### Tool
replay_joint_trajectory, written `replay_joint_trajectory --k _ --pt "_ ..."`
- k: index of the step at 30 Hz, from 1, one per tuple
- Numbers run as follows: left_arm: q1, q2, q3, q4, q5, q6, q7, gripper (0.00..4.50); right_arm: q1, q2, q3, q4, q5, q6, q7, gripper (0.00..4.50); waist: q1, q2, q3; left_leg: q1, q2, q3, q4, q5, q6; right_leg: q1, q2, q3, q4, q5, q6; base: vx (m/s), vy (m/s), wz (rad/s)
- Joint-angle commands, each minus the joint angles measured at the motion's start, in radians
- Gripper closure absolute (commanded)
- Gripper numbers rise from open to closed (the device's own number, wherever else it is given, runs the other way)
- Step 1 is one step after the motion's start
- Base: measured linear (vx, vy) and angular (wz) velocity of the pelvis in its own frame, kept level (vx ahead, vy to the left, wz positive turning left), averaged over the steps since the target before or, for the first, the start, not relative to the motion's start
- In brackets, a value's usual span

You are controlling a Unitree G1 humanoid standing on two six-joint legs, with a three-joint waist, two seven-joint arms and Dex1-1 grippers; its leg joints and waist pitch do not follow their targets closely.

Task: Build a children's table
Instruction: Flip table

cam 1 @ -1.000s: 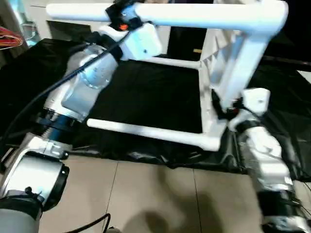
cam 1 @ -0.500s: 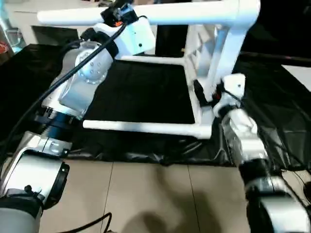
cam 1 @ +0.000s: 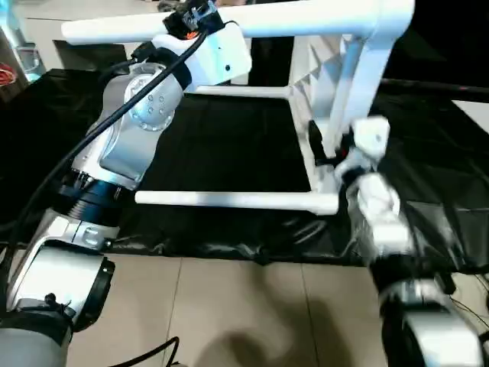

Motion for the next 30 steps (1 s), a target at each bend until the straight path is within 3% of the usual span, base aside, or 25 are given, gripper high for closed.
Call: replay_joint_trajectory --k 1,10,15,18,20,21,23,26,27,28,30 --pt "0.056 -0.058 -0.068 0.053 -0.028 0.030 -0.065 2.11 0.032 0.027 0.076 -0.097 -0.036 -0.077 0.049 0.00 -0.002 0.005 -0.051 0.016 0.002 0.006 -0.079 -0.412 -0.025 0.024 -0.027 0.016 -0.080 -0.323 -0.151 0.000 0.000 0.00" --pt "0.056 -0.066 -0.061 0.067 -0.020 0.069 -0.066 2.13 0.196 0.001 0.092 -0.307 -0.005 -0.210 0.110 0.00 0.006 0.004 -0.045 0.017 0.000 0.003 -0.084 -0.464 -0.008 0.017 -0.028 0.016 -0.102 -0.467 -0.090 0.000 0.000 0.00" --pt "0.065 -0.087 -0.020 0.061 -0.069 0.118 -0.081 2.15 0.320 -0.021 0.134 -0.494 0.038 -0.192 0.172 0.00 0.013 0.001 -0.041 0.019 0.001 0.003 -0.086 -0.477 0.008 0.011 -0.027 0.016 -0.113 -0.534 -0.062 0.000 0.000 0.00" --pt "0.070 -0.143 0.064 0.052 -0.168 0.209 -0.088 2.15 0.411 -0.052 0.197 -0.597 0.066 -0.139 0.255 0.00 0.019 0.002 -0.035 0.026 0.002 0.000 -0.088 -0.517 0.010 0.003 -0.027 0.017 -0.123 -0.583 -0.053 0.000 0.000 0.00" --pt "0.070 -0.143 0.064 0.052 -0.168 0.209 -0.088 2.15 0.411 -0.052 0.197 -0.597 0.066 -0.139 0.255 0.00 0.017 0.001 -0.036 0.016 0.000 -0.004 -0.091 -0.516 0.008 0.011 -0.029 0.014 -0.122 -0.600 -0.044 0.000 0.000 0.00" --pt "0.058 -0.188 0.137 0.051 -0.232 0.283 -0.064 2.15 0.441 -0.066 0.236 -0.597 0.058 -0.064 0.296 0.00 0.015 0.003 -0.037 0.014 -0.001 -0.004 -0.093 -0.505 0.008 0.013 -0.029 0.014 -0.123 -0.596 -0.044 0.000 0.000 0.00" --pt "0.051 -0.206 0.166 0.052 -0.255 0.309 -0.052 2.15 0.451 -0.071 0.250 -0.592 0.048 -0.036 0.307 0.00 0.020 -0.001 -0.035 0.019 -0.004 0.001 -0.088 -0.497 0.021 0.007 -0.028 0.013 -0.129 -0.609 -0.044 0.000 0.000 0.00" --pt "0.030 -0.235 0.225 0.054 -0.292 0.349 -0.028 2.15 0.473 -0.069 0.263 -0.599 0.065 0.106 0.309 0.00 0.032 -0.011 -0.040 0.013 -0.015 0.011 -0.079 -0.394 0.048 0.013 -0.036 0.013 -0.138 -0.665 -0.013 0.000 0.000 0.00" --pt "0.021 -0.243 0.243 0.056 -0.303 0.360 -0.020 2.15 0.479 -0.066 0.263 -0.605 0.091 0.179 0.309 0.00 0.034 -0.008 -0.040 0.011 -0.016 0.011 -0.082 -0.374 0.054 0.014 -0.037 0.011 -0.138 -0.660 -0.012 0.000 0.000 0.00" --pt "0.012 -0.250 0.262 0.060 -0.313 0.369 -0.009 2.15 0.483 -0.062 0.259 -0.606 0.116 0.256 0.302 0.00 0.038 -0.001 -0.039 0.015 -0.013 0.012 -0.081 -0.368 0.059 0.006 -0.038 0.011 -0.141 -0.659 -0.017 0.000 0.000 0.00" --pt "-0.007 -0.264 0.304 0.070 -0.338 0.387 0.006 2.15 0.489 -0.070 0.256 -0.608 0.182 0.397 0.308 0.00 0.040 0.002 -0.039 0.014 -0.013 0.009 -0.085 -0.385 0.052 0.009 -0.037 0.006 -0.140 -0.656 -0.023 0.000 0.000 0.00"
